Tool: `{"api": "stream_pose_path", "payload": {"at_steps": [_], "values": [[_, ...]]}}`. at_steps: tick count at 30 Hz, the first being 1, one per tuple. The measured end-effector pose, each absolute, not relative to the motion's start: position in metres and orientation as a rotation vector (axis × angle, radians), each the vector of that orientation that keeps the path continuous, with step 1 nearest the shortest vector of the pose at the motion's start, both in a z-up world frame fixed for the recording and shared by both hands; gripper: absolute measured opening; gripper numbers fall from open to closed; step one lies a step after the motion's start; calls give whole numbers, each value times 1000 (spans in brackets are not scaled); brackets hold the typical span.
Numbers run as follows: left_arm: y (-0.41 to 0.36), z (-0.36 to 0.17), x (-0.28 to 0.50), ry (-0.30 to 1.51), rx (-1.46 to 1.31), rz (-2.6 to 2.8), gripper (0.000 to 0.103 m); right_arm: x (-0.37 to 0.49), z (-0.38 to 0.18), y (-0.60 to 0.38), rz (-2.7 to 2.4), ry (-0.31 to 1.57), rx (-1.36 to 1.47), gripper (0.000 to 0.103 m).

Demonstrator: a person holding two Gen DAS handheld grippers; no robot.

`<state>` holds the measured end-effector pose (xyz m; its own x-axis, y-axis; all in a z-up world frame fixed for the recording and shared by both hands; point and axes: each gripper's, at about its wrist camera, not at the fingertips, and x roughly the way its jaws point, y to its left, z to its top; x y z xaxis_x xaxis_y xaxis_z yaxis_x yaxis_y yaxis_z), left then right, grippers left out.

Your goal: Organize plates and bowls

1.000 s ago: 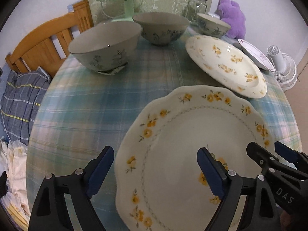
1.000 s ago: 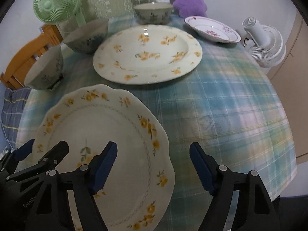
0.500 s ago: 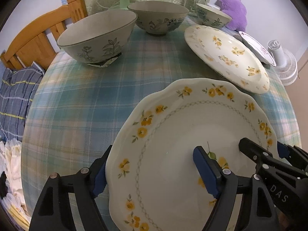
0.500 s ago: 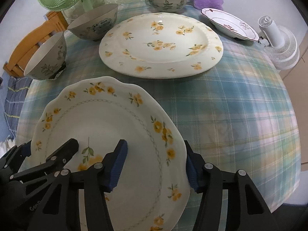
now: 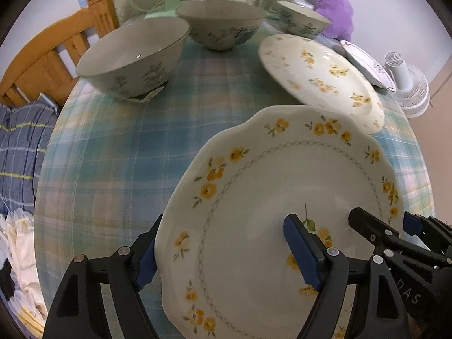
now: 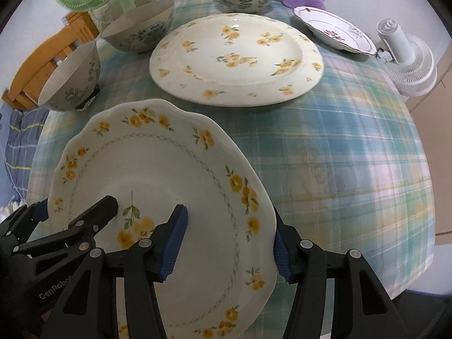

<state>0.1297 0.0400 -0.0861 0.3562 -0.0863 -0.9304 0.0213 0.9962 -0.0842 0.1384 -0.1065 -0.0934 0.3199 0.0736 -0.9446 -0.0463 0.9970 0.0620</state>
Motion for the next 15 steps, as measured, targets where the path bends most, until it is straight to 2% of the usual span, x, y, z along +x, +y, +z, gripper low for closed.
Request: {"api": "stream_pose_path", "payload": {"at_steps": [15], "values": [[-45, -69, 132, 1164, -42, -74, 82, 142, -70, -182, 77, 1205, 49, 60]]}}
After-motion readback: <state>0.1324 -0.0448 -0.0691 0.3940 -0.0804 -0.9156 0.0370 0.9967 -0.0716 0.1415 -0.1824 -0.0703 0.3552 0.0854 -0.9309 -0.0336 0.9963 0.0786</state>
